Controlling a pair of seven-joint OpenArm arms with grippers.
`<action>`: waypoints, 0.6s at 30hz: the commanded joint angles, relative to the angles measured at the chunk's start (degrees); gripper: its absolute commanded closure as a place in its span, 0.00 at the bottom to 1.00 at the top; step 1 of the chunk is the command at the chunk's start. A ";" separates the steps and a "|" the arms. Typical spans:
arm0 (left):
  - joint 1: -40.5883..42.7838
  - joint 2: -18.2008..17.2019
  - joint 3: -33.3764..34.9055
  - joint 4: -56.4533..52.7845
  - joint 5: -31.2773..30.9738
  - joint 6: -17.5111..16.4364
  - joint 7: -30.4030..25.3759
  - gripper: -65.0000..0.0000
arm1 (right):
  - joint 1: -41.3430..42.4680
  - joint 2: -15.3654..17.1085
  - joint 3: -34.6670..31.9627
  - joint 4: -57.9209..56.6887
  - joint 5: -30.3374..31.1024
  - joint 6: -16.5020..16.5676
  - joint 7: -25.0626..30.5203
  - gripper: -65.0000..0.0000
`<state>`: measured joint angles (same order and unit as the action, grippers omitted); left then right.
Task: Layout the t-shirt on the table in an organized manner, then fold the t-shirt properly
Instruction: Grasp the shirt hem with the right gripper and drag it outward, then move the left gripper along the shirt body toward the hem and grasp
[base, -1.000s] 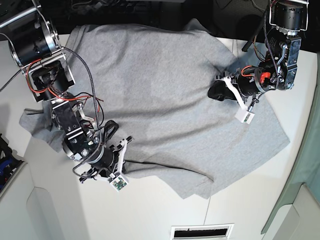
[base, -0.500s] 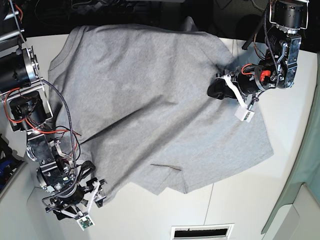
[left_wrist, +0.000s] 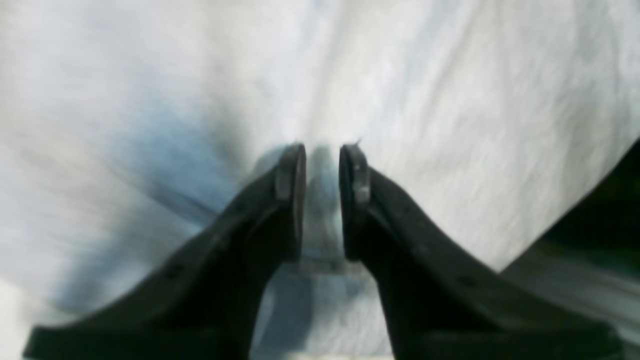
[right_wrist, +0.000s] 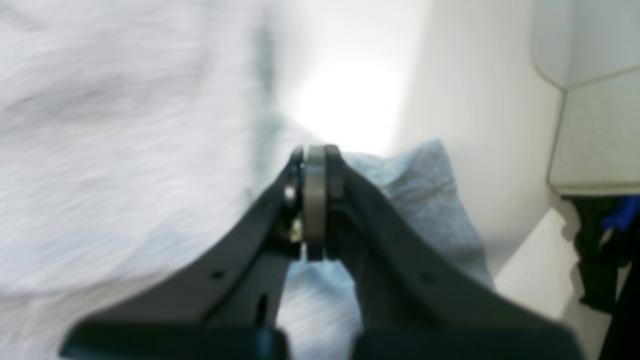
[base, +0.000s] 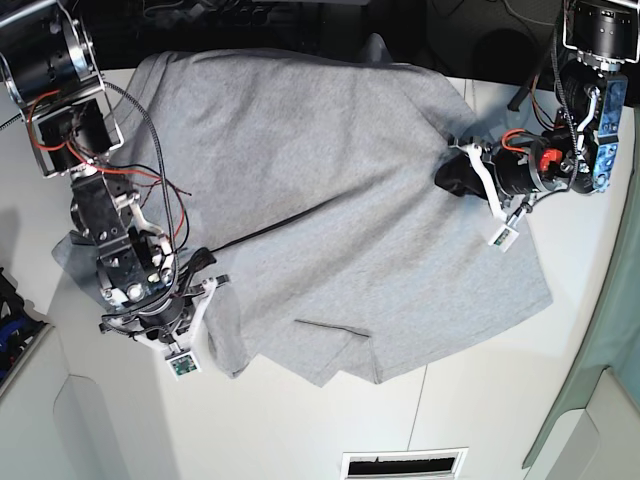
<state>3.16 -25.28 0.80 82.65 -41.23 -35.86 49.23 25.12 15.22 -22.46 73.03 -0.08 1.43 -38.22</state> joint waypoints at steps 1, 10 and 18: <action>-2.54 -0.96 -0.28 1.95 -1.33 -0.39 -1.44 0.77 | -0.57 0.13 0.44 3.26 -0.63 -0.42 0.94 1.00; -12.57 -1.11 -0.02 -3.74 0.59 2.78 -9.05 0.77 | -13.00 -1.16 0.48 8.96 -0.52 3.69 0.50 1.00; -27.39 7.04 9.27 -22.32 9.27 4.39 -18.91 0.61 | -18.38 -1.79 0.81 8.94 -1.01 4.39 1.77 1.00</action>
<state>-22.76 -18.00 10.33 59.37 -30.39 -30.94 31.40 6.20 13.19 -21.98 81.06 -0.89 6.02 -37.12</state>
